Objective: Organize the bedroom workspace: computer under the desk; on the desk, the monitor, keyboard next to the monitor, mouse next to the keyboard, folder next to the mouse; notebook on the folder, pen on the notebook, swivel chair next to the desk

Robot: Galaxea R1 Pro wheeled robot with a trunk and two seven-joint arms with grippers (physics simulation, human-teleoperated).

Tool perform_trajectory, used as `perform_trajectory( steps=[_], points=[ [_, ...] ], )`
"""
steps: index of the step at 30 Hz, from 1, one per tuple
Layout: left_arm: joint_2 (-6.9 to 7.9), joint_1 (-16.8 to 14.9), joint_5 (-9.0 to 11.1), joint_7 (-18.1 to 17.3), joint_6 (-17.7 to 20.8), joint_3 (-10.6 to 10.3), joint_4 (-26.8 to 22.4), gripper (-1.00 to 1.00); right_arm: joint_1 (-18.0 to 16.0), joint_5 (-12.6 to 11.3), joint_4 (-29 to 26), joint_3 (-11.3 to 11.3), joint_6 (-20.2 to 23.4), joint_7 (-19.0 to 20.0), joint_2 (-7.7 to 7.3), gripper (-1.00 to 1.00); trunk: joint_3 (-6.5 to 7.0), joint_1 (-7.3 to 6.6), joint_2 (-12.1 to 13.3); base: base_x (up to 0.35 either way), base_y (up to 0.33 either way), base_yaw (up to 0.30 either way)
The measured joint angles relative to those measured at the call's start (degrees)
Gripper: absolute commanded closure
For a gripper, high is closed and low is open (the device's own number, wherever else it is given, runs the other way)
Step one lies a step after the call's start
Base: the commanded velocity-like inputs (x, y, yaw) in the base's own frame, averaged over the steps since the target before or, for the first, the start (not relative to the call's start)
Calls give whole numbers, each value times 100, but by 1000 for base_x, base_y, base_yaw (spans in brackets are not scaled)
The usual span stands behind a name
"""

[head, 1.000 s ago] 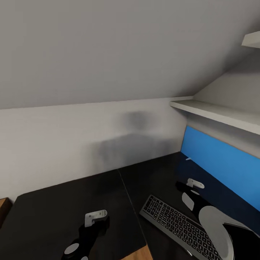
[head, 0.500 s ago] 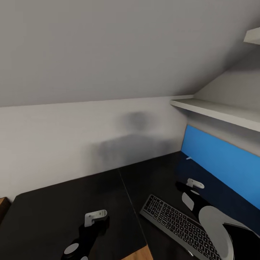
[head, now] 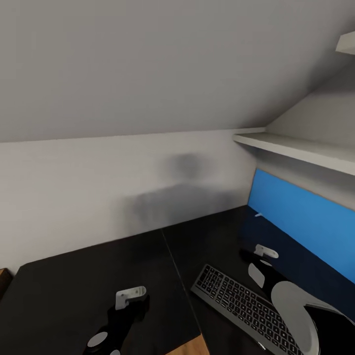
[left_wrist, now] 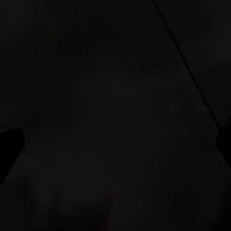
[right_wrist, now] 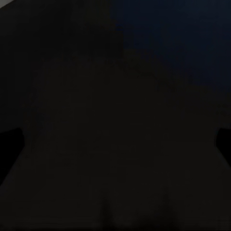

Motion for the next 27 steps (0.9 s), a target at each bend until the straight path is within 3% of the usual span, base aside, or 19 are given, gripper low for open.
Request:
perform_trajectory(
  steps=[6, 27],
  points=[
    [0, 0, 0, 0, -1, 0, 0, -100, -3, -24, 19, -17, 523, 24, -5, -100, -108, 132, -241, 0, 0, 0],
    [0, 0, 0, 58, -2, 0, 0, -100, -4, -67, 24, -18, 651, 15, -17, -100, -486, 594, -1084, 0, 0, 0]
  ],
)
